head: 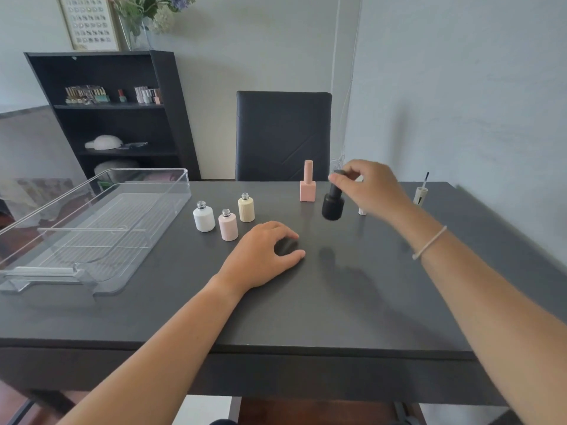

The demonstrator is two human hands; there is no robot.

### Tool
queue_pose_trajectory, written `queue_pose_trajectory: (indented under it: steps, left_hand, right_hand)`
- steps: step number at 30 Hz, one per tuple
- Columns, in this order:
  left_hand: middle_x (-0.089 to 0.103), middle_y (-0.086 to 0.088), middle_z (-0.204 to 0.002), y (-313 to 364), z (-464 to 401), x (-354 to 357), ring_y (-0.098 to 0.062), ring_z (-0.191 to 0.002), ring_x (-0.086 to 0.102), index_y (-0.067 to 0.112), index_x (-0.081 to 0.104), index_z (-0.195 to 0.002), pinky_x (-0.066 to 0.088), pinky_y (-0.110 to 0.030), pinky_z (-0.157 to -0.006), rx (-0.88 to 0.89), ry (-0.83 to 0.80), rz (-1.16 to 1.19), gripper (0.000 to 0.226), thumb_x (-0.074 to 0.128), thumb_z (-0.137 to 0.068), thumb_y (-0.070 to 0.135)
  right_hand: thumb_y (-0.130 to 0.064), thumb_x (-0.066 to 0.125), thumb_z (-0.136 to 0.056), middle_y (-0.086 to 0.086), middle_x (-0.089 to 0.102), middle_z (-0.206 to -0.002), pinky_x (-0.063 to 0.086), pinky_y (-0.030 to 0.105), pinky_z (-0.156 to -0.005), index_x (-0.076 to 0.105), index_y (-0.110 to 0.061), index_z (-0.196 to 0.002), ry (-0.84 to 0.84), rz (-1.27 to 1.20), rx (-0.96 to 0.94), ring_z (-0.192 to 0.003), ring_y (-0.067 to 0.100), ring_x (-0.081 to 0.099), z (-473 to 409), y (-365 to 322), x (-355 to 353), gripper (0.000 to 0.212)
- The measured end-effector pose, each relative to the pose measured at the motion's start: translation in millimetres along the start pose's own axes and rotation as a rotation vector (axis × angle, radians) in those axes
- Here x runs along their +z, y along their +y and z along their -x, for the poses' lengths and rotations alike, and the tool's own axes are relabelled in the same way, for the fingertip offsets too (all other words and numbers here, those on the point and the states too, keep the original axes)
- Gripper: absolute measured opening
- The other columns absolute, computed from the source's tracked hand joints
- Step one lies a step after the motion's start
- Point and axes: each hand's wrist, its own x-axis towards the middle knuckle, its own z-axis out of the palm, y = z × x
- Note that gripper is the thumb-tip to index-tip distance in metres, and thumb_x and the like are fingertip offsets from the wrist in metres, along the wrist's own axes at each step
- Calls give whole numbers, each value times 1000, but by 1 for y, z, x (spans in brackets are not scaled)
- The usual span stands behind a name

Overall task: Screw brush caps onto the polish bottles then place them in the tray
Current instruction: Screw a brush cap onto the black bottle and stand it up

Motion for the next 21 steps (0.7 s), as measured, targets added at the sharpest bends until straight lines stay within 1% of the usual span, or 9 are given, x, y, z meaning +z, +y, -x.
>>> queue_pose_trajectory:
  steps: [3,6,7,9,11,13,15,18,21]
  left_hand:
    - [62,9,-111,-1,-1,1,-8,-100,51,25,66,-101,35,-19,-83,6,-10,-38,29,63,-79,44]
    - [62,9,-112,0,-1,1,-7,-100,50,26,66,-102,34,-18,-82,4,-8,-37,30,62,-79,45]
    - [62,9,-113,1,-1,1,-7,-101,50,26,66,-102,34,-18,-83,3,-9,-39,30,62,-79,45]
    - [62,9,-113,2,0,1,-7,-102,50,26,67,-102,32,-16,-83,1,-9,-44,30,62,-79,45]
    - [62,9,-114,1,0,0,-7,-103,50,26,67,-102,32,-16,-83,-3,-10,-48,31,63,-79,45]
    - [62,9,-114,1,0,-1,-6,-103,49,26,67,-103,31,-16,-83,-7,-11,-47,31,62,-79,46]
    - [62,9,-114,2,0,-1,-6,-103,49,26,67,-103,31,-15,-83,-8,-11,-42,31,62,-79,46]
    - [62,9,-114,3,-1,-1,-6,-104,49,26,67,-103,30,-15,-83,-6,-13,-43,32,63,-79,46]
    - [62,8,-113,2,-1,-1,-8,-104,50,24,67,-103,31,-15,-83,-5,-10,-43,32,63,-79,44]
  right_hand:
    - [-35,56,-84,-6,55,-71,36,27,-59,58,-18,-72,-53,85,40,-69,17,49,-29,-7,-8,21]
    - [-28,56,-85,-1,53,-71,30,25,-52,53,-18,-67,-109,232,71,-70,21,48,-50,-11,-7,21]
    - [-26,56,-85,3,56,-76,30,25,-52,54,-16,-70,-121,291,80,-72,23,49,-56,-11,-5,19]
    - [-22,55,-85,8,58,-88,35,27,-61,59,-10,-82,-140,395,103,-80,28,53,-66,-11,1,13]
    - [-19,54,-85,9,57,-92,37,31,-68,59,-8,-88,-169,474,134,-82,30,53,-72,-12,8,12]
    - [-16,53,-86,10,56,-91,36,31,-68,57,-8,-86,-186,532,142,-80,30,51,-75,-11,15,9]
    - [-12,53,-86,11,59,-94,37,30,-68,61,-6,-92,-185,562,149,-80,29,52,-78,-9,20,12]
    - [-11,53,-87,11,63,-106,41,29,-70,63,-8,-104,-189,573,152,-90,30,58,-80,-5,27,20]
    - [-10,52,-88,11,63,-109,39,29,-70,62,-9,-108,-180,598,143,-95,30,59,-83,-1,32,22]
